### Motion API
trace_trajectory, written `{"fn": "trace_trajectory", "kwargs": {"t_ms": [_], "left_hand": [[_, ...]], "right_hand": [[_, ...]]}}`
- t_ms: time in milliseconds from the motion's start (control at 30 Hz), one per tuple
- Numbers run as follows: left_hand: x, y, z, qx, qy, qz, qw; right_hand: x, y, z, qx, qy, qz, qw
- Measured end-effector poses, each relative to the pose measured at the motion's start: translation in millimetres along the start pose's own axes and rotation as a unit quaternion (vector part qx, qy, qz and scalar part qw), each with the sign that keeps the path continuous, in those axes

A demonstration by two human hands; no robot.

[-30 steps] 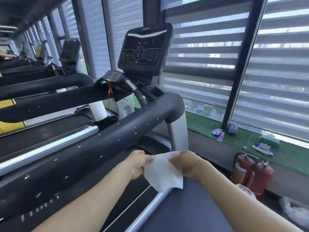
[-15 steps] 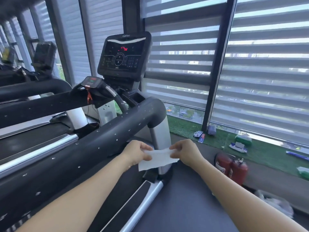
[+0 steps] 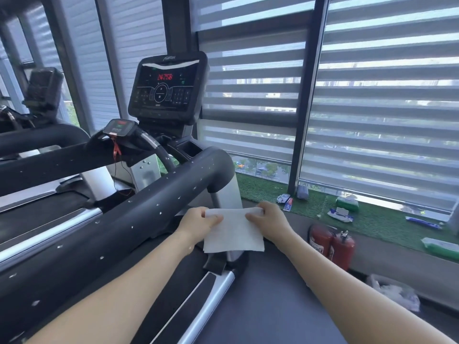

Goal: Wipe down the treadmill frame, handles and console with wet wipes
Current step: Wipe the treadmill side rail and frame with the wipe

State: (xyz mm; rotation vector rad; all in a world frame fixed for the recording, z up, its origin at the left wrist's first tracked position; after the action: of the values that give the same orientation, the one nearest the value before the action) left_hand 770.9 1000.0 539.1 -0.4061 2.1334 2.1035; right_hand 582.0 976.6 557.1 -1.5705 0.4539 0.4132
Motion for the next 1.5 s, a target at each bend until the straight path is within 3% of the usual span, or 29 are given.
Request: {"fn": "trace_trajectory", "kwargs": {"t_ms": [67,200,333,400,500,633,767,967,1067,1167,1267,1400,1500], "left_hand": [[3.6,4.3,0.0,-0.006,0.008,0.030,1.000],[23.6,19.3,2.9,-0.018,-0.045,0.151,0.987],[32.5,28.7,6.9,-0.025,-0.086,0.232,0.968],[25.1,25.3,4.5,-0.025,-0.058,0.222,0.973],[14.7,18.3,1.0,-0.038,-0.013,0.216,0.976],[19.9,25.7,5.4,-0.032,-0.043,0.247,0.967],[30.1,11.5,14.6,-0.075,-0.100,0.264,0.956],[16.4,10.5,7.7,-0.055,-0.045,0.305,0.950],[8.2,10.5,5.3,-0.054,-0.027,0.306,0.950],[9.4,-0.9,5.4,-0.104,-0.012,0.340,0.935],[15.8,-8.5,7.6,-0.139,-0.038,0.334,0.932],[11.1,-11.6,2.4,-0.107,-0.021,0.269,0.957],[-4.2,-8.1,-8.0,-0.058,0.032,0.214,0.975]], "right_hand": [[4.2,-13.0,1.6,-0.021,-0.009,-0.017,1.000],[25.3,-32.9,6.7,-0.016,-0.111,-0.186,0.976],[33.9,-43.0,10.7,-0.016,-0.186,-0.227,0.956],[31.2,-38.6,7.4,-0.001,-0.177,-0.241,0.954],[20.8,-15.3,-5.7,0.058,-0.098,-0.231,0.966],[46.5,-5.2,5.0,0.115,-0.189,-0.284,0.933],[40.4,-9.2,0.5,0.104,-0.150,-0.319,0.930],[33.5,-19.2,-3.5,0.037,-0.140,-0.369,0.918],[26.1,-28.6,-1.2,-0.020,-0.124,-0.319,0.939],[17.6,-32.3,-1.7,-0.074,-0.077,-0.230,0.967],[15.1,-39.1,0.5,-0.119,-0.049,-0.144,0.981],[16.4,-44.0,-1.1,-0.150,-0.023,0.016,0.988],[15.8,-42.6,-3.2,-0.133,0.002,0.052,0.990]]}}
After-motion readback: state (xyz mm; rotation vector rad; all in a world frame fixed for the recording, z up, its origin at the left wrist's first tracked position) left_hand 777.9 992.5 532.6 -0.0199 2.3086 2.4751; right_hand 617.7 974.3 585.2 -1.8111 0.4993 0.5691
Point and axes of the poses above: each hand's wrist, its own z-axis away from the middle knuckle, its own x-axis out of the palm, y = z × x, the point moved 10 cm from there along -z, towards the middle knuckle, and after that the axes turned 5 degrees about x, right-handed, at the moved point
